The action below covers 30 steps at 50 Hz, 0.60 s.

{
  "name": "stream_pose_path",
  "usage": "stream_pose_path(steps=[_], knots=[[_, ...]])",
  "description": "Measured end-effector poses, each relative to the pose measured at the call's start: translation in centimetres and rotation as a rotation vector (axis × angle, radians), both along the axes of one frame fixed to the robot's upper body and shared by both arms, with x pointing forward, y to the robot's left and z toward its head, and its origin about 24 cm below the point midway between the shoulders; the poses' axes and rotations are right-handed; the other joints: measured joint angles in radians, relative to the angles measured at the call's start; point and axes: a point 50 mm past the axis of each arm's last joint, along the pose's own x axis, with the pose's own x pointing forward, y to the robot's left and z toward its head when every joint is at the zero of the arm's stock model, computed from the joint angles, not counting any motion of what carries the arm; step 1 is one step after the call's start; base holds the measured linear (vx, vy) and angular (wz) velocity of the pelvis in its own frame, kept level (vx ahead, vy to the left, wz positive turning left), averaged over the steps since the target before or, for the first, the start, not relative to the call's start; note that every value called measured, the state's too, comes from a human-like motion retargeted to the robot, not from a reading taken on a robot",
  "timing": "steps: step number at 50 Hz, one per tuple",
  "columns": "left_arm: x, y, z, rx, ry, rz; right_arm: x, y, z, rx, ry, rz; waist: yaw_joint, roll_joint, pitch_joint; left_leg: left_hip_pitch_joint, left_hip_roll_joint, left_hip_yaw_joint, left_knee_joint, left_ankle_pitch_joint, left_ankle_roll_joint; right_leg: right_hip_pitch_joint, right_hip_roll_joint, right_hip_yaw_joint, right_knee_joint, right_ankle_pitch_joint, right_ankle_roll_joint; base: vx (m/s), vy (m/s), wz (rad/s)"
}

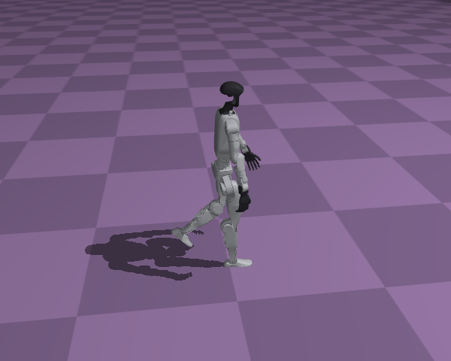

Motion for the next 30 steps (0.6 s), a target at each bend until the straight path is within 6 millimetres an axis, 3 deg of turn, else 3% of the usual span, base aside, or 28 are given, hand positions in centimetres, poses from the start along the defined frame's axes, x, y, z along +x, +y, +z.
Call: stream_pose_path(steps=[2, 4, 7, 10, 13, 15, 18, 20, 23, 25, 27, 30], knots=[[-8.4, 1.8, -3.6, 0.058, 0.271, 0.101, 7.6, -0.8, 2.9, -0.049, -0.245, -0.018, 0.055, -0.017, -0.014, -0.214, -0.031, 0.036, 0.300, -0.032, 0.005, -0.003, -0.002, 0.054, 0.018, -0.034, -0.031, 0.71, -0.11, -1.10], [-16.7, 3.0, -5.3, 0.093, 0.506, 0.219, 14.6, -1.1, 7.2, -0.074, -0.482, -0.029, 0.120, -0.035, -0.005, -0.378, -0.030, 0.092, 0.514, -0.087, 0.021, 0.017, -0.004, 0.110, 0.033, -0.062, -0.054, 0.74, -0.06, -1.34], [-27.7, 3.9, -4.9, 0.113, 0.747, 0.401, 22.6, -0.9, 15.0, -0.094, -0.787, 0.000, 0.224, -0.063, 0.006, -0.578, 0.047, 0.195, 0.699, -0.171, 0.077, 0.049, -0.008, 0.186, 0.043, -0.096, -0.076, 0.72, -0.01, -1.32], [-36.1, 4.0, -2.8, 0.118, 0.871, 0.549, 27.6, -0.2, 23.0, -0.145, -1.030, 0.074, 0.312, -0.087, 0.003, -0.735, 0.150, 0.262, 0.716, -0.220, 0.126, 0.075, -0.015, 0.241, 0.039, -0.121, -0.088, 0.70, 0.05, -1.05], [-41.9, 3.3, -0.3, 0.108, 0.961, 0.615, 30.2, 0.5, 29.9, -0.202, -1.215, 0.119, 0.371, -0.101, -0.006, -0.836, 0.205, 0.274, 0.548, -0.230, 0.131, 0.098, -0.023, 0.274, 0.033, -0.138, -0.088, 0.69, 0.11, -0.71], [-44.5, 2.5, 1.0, 0.095, 1.021, 0.629, 31.1, 0.9, 33.3, -0.210, -1.307, 0.111, 0.394, -0.112, -0.013, -0.856, 0.217, 0.276, 0.333, -0.221, 0.125, 0.113, -0.035, 0.289, 0.031, -0.147, -0.081, 0.71, 0.16, -0.48], [-45.8, 1.2, 1.4, 0.063, 1.069, 0.668, 31.6, 1.5, 35.7, -0.159, -1.383, 0.049, 0.430, -0.123, -0.007, -0.733, 0.214, 0.311, -0.197, -0.188, 0.087, 0.151, -0.054, 0.320, 0.029, -0.158, -0.052, 0.78, 0.22, -0.67], [-45.5, 0.3, 1.0, 0.034, 1.068, 0.697, 31.6, 1.7, 35.2, -0.114, -1.395, 0.000, 0.473, -0.086, 0.018, -0.558, 0.232, 0.343, -0.590, -0.143, 0.019, 0.220, -0.027, 0.359, 0.032, -0.169, -0.037, 0.88, 0.30, -1.21], [-43.0, -0.8, -0.9, -0.030, 1.011, 0.697, 30.6, 1.6, 30.5, -0.059, -1.311, -0.042, 0.507, 0.009, 0.051, -0.340, 0.277, 0.375, -0.909, -0.070, -0.086, 0.353, 0.038, 0.403, 0.056, -0.169, -0.038, 0.92, 0.38, -0.84], [-39.9, -1.3, -2.6, -0.087, 0.931, 0.681, 29.0, 1.6, 25.1, -0.036, -1.171, -0.042, 0.496, 0.038, 0.045, -0.260, 0.275, 0.381, -0.993, -0.022, -0.125, 0.397, 0.054, 0.412, 0.093, -0.125, -0.041, 0.90, 0.41, -0.05], [-35.5, -1.4, -4.4, -0.139, 0.826, 0.630, 25.5, 1.5, 18.1, -0.028, -0.958, -0.028, 0.468, 0.054, 0.032, -0.199, 0.260, 0.372, -1.000, -0.001, -0.143, 0.409, 0.066, 0.403, 0.174, -0.030, -0.055, 0.90, 0.42, 0.38], [-27.0, -0.9, -6.2, -0.176, 0.654, 0.473, 16.0, 1.4, 7.5, 0.008, -0.554, -0.015, 0.415, 0.100, 0.000, -0.102, 0.267, 0.330, -0.999, -0.009, -0.157, 0.299, 0.149, 0.355, 0.539, 0.047, -0.087, 0.89, 0.40, 0.72]])
